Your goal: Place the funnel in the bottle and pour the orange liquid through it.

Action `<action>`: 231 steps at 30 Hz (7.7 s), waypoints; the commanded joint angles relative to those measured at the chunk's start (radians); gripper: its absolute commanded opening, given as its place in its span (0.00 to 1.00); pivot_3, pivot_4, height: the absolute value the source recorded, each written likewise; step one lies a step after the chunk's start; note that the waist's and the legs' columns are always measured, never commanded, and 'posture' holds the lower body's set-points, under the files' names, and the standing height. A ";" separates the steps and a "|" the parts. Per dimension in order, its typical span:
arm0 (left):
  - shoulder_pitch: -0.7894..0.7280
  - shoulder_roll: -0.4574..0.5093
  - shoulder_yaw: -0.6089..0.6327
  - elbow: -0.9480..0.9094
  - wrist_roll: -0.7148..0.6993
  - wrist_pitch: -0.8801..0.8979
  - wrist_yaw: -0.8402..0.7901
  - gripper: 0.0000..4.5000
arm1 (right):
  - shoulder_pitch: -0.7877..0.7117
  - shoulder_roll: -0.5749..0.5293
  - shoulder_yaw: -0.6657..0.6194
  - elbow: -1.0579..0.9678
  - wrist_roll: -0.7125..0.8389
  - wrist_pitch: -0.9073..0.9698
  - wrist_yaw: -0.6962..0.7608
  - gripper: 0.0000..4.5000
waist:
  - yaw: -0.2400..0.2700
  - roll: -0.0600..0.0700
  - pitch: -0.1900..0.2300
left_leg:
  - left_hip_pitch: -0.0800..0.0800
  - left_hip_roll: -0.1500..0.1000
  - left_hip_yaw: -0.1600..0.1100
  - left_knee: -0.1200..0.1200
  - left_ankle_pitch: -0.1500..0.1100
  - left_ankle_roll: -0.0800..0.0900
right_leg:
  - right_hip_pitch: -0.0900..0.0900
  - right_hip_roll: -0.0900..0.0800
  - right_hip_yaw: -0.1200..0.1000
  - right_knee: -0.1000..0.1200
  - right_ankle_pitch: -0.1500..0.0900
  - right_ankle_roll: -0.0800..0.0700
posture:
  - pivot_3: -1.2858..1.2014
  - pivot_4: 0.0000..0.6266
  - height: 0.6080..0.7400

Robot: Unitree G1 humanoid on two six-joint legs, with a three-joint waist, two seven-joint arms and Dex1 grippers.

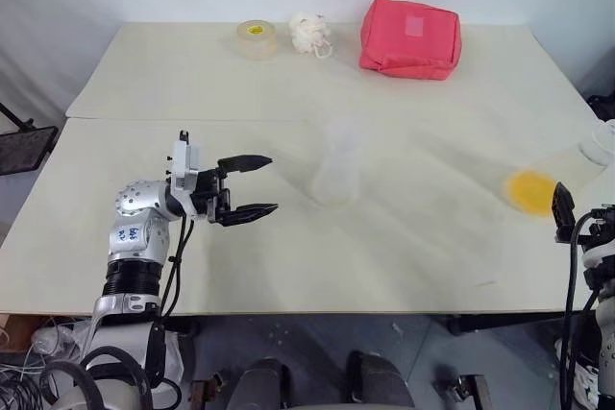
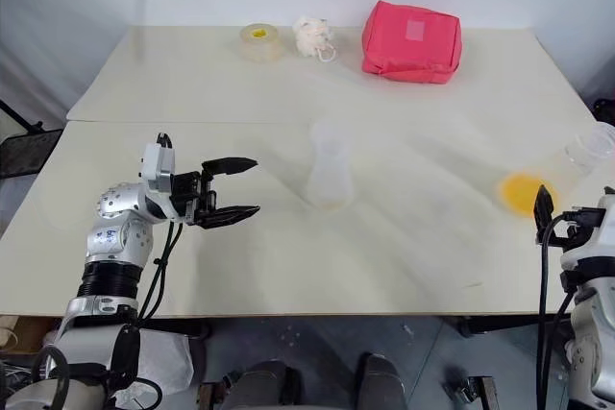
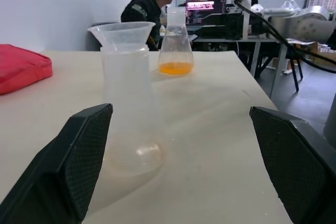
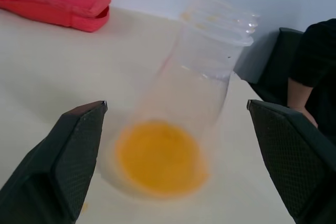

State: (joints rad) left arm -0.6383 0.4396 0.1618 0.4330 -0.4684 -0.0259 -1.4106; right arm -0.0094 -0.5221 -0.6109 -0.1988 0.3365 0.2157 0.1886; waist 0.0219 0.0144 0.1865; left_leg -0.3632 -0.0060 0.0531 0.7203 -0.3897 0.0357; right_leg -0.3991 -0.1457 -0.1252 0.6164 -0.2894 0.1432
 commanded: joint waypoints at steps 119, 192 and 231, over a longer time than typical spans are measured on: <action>-0.127 -0.029 0.024 0.104 -0.040 -0.046 0.005 1.00 | -0.957 -0.221 0.889 0.443 -1.248 -0.867 -0.157 0.62 | -0.054 0.001 0.001 | -0.008 0.002 -0.003 -0.003 0.000 0.000 | -0.010 -0.003 -0.006 0.004 0.000 0.000 | 0.52 0.24 1.00; -0.138 -0.011 0.018 0.136 -0.027 -0.041 0.011 1.00 | -1.187 -0.317 1.065 0.644 -1.531 -1.024 -0.484 0.62 | -0.056 0.001 0.001 | -0.008 0.002 -0.002 -0.004 0.000 0.000 | -0.011 -0.003 -0.006 0.004 0.000 0.000 | 0.52 0.24 1.00; -0.200 -0.005 -0.006 0.174 0.018 0.015 0.105 1.00 | -0.599 0.047 0.221 0.217 -0.074 0.124 0.063 0.62 | -0.052 0.001 0.001 | -0.007 -0.001 -0.002 -0.004 0.001 0.001 | -0.010 -0.003 -0.007 0.006 0.000 0.000 | 0.52 0.24 1.00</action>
State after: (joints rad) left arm -0.8236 0.4366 0.1491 0.6362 -0.4404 -0.0050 -1.3042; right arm -0.6058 -0.4653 -0.3621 0.0741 0.2427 0.3571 0.2541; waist -0.0298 0.0151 0.1871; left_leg -0.3703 -0.0066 0.0515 0.7167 -0.3892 0.0365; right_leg -0.4095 -0.1485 -0.1320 0.6219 -0.2893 0.1433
